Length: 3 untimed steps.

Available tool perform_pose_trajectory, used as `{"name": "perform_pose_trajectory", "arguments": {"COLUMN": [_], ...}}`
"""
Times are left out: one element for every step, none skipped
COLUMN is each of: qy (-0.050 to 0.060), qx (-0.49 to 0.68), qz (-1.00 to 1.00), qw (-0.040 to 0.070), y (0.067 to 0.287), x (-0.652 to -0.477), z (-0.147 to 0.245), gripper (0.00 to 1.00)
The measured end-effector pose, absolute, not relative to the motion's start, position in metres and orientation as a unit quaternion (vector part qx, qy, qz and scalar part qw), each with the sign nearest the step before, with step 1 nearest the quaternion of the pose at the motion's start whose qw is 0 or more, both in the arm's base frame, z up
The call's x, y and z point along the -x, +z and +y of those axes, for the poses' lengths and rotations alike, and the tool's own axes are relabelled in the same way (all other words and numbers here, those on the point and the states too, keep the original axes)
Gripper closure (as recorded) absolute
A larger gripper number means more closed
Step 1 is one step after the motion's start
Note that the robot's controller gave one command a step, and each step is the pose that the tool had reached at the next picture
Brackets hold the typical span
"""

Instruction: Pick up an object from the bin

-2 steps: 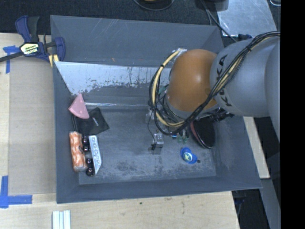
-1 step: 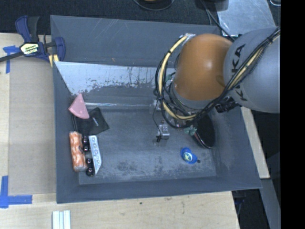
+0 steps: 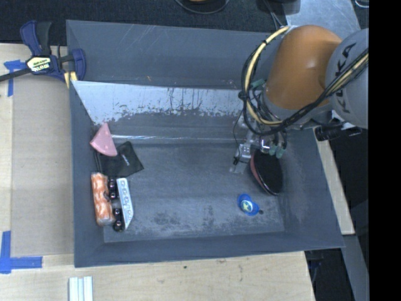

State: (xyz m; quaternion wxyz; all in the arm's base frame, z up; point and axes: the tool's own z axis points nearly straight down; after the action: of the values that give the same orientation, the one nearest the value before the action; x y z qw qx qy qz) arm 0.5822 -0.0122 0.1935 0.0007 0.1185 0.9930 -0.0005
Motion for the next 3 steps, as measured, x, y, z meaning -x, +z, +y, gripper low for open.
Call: {"name": "perform_pose_trajectory", "arguments": {"qy": [0.0,-0.001,-0.001], "qx": [0.035,0.089,0.218], "qz": [0.999,0.996,0.976], "qw": [0.006,0.001,0.004], "y": [0.203,0.157,0.142], "x": [-0.531,-0.545,-0.504], "z": [-0.045,-0.055,-0.1], "gripper": [0.0,0.0,0.0]}}
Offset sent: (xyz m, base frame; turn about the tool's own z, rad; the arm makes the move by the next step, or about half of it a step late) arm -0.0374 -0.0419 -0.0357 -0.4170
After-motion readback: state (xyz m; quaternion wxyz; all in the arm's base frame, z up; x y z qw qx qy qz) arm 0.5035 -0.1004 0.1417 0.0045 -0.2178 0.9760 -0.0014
